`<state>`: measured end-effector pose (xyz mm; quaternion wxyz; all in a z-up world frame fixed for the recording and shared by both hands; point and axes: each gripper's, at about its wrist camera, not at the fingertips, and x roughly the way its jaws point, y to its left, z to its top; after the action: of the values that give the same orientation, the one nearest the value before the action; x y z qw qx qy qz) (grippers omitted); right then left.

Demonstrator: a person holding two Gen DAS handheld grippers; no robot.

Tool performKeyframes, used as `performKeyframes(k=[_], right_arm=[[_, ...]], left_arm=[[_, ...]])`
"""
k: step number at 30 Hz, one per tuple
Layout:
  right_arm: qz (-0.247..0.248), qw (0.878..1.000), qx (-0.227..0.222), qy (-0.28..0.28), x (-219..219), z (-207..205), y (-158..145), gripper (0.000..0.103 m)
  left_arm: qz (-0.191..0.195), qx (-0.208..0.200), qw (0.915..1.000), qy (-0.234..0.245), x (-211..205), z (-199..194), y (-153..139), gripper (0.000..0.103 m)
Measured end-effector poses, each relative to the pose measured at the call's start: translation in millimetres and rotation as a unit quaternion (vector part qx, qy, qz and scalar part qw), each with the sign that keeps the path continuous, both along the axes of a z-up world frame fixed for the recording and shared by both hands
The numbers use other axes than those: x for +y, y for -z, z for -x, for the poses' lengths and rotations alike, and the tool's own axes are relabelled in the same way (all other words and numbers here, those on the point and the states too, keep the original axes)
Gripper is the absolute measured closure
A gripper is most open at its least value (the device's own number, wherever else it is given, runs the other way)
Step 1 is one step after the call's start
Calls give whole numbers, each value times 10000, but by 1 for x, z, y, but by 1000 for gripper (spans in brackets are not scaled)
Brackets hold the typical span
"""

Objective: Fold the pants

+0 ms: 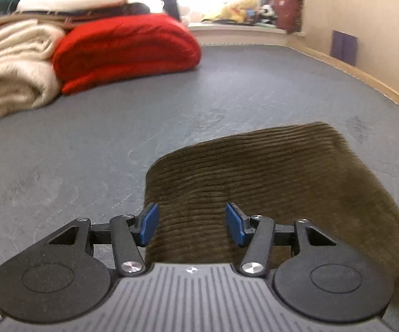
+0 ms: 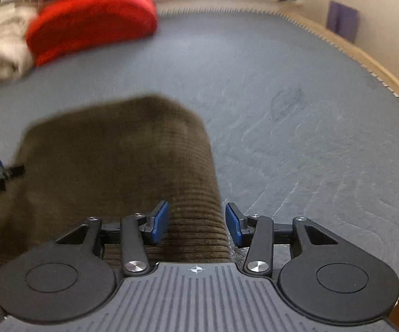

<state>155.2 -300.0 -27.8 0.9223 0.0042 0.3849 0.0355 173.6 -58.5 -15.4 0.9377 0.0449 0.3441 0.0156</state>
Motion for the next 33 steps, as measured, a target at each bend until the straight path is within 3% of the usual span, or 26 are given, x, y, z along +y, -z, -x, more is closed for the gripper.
performKeyframes(k=[2, 5, 9, 11, 13, 15, 19, 21, 24, 26, 29, 33], right_arm=[[-73, 9999, 50, -50, -1, 10, -2, 45], [-79, 9946, 1034, 46, -8, 11, 17, 48], [-425, 9984, -101, 370, -17, 54, -22, 45], [-415, 9971, -609, 196, -15, 80, -44, 40], [-374, 9930, -1115, 49, -12, 107, -67, 26], [-367, 9861, -1623, -50, -9, 130, -91, 18], [-166, 9678, -2510, -52, -7, 162, -133, 6], [-144, 9609, -2761, -122, -11, 174, -140, 1], [-160, 9683, -2468, -359, -16, 170, -126, 1], [-211, 9786, -2022, -332, -17, 160, -110, 1], [-128, 9834, -1785, -306, -6, 156, -95, 1], [-79, 9910, -1306, -285, 5, 136, -65, 1]], left_arm=[[-109, 581, 9982, 143, -6, 1, 14, 43], [-233, 406, 9989, 93, -8, 20, 6, 44], [56, -177, 9998, 34, -8, 62, -25, 33], [129, -532, 9985, 53, -14, 86, -44, 17], [100, -791, 9968, -46, -23, 106, -60, 14], [120, -1078, 9938, -255, -28, 127, -78, 11], [277, -1173, 9904, -680, -40, 165, -104, 11], [52, -1125, 9909, -739, -48, 178, -112, 5], [229, -832, 9946, -573, -44, 193, -112, 0], [446, -503, 9949, -749, -36, 196, -104, 0], [498, 51, 9935, -1026, -25, 192, -85, 0], [521, 370, 9913, -1153, -17, 186, -68, 0]])
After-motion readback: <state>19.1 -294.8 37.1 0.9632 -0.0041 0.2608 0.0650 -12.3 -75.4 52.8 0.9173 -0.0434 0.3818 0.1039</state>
